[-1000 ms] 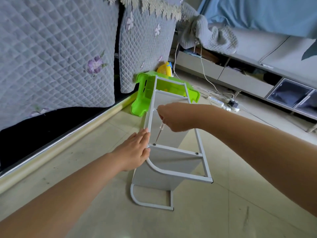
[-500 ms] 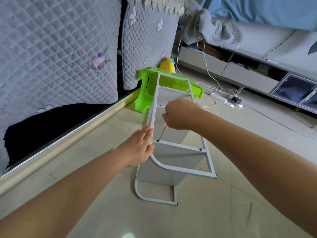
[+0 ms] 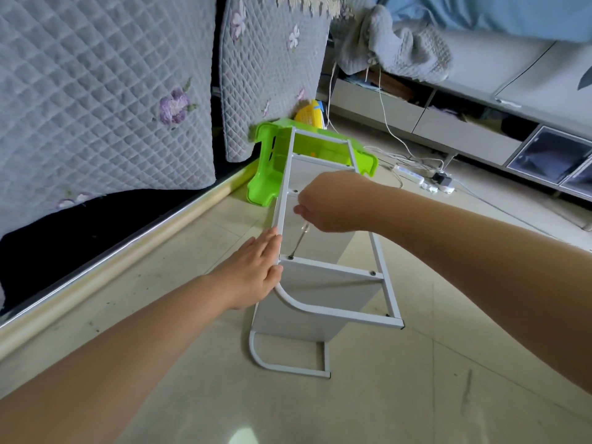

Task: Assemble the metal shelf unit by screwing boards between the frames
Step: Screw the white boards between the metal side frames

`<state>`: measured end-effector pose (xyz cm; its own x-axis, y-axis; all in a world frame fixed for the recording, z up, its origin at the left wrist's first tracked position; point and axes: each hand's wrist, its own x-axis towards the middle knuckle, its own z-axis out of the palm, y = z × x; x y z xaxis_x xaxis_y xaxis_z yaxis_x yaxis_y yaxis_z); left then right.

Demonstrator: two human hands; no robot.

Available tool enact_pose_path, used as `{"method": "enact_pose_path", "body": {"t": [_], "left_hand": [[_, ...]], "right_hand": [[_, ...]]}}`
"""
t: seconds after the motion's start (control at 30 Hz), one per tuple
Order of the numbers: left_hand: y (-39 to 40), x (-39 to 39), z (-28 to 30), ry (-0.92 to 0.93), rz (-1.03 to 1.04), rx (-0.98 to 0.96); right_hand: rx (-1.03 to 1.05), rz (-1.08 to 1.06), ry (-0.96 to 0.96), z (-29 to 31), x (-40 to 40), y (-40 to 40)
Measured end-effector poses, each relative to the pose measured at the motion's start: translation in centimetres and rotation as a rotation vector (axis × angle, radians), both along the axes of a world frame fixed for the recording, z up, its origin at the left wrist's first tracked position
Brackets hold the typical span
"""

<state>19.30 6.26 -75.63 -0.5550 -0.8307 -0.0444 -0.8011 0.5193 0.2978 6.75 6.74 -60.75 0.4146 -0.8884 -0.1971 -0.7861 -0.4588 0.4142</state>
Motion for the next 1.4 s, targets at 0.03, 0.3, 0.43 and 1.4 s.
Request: {"method": "enact_pose_path", "body": {"t": [0.03,0.3,0.43,1.4], "left_hand": [[0.0,0.0,-0.1,0.001,0.000,-0.005],[-0.3,0.0,-0.2,0.015,0.001,0.003],[-0.3,0.0,-0.3,0.022,-0.003,-0.003],[-0.3,0.2,-0.4,0.018,0.020,0.073]], "right_hand": [[0.004,-0.057,-0.034,-0.2,-0.1,-0.2],[0.147,-0.171,-0.179,-0.3,-0.3,0.3],[0.128,-0.018,-0.144,0.0,-0.7,0.6],[0.115,-0.222,-0.109,0.1,-0.3,-0.2]]}}
